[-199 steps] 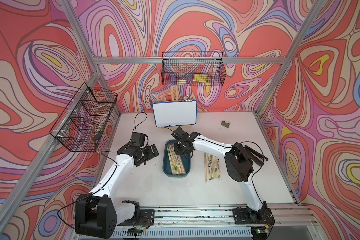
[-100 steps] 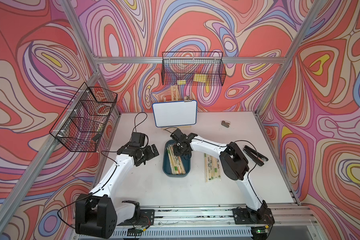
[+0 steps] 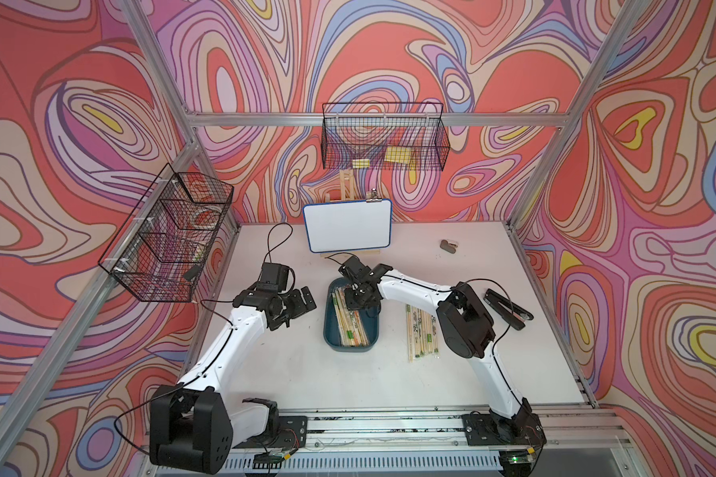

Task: Take the paired disposable chopsticks out of the storage box
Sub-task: Pick up the paired disposable chopsticks from the storage box.

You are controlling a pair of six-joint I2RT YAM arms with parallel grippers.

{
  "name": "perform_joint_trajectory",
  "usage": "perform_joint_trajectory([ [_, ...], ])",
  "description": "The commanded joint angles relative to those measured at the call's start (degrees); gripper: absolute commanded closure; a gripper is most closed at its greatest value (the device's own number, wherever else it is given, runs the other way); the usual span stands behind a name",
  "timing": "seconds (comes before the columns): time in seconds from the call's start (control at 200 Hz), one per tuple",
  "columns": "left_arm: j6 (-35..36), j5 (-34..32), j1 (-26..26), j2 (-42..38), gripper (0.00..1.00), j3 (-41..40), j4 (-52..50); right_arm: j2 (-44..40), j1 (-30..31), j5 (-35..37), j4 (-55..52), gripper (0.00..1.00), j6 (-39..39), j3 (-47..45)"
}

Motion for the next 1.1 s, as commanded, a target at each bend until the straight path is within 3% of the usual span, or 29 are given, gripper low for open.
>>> perform_joint_trajectory([
  [0.0,0.65,0.59,0.48,-0.6,0.0,-0.9,-0.62,-2.48,-0.05,1.05,-0.18,0.96,0.1,-0.79],
  [0.576,0.76,0.71,0.48,-1.08,0.0,-0.63,-1.2,-12.27,-0.05,3.49,-0.11,1.0,0.82,-1.42],
  [1.097,-0.1,2.81,0.39,-1.55,0.0,-1.52,-0.3,-24.86,-1.53,17.78,-6.54,1.0,4.05,-15.61],
])
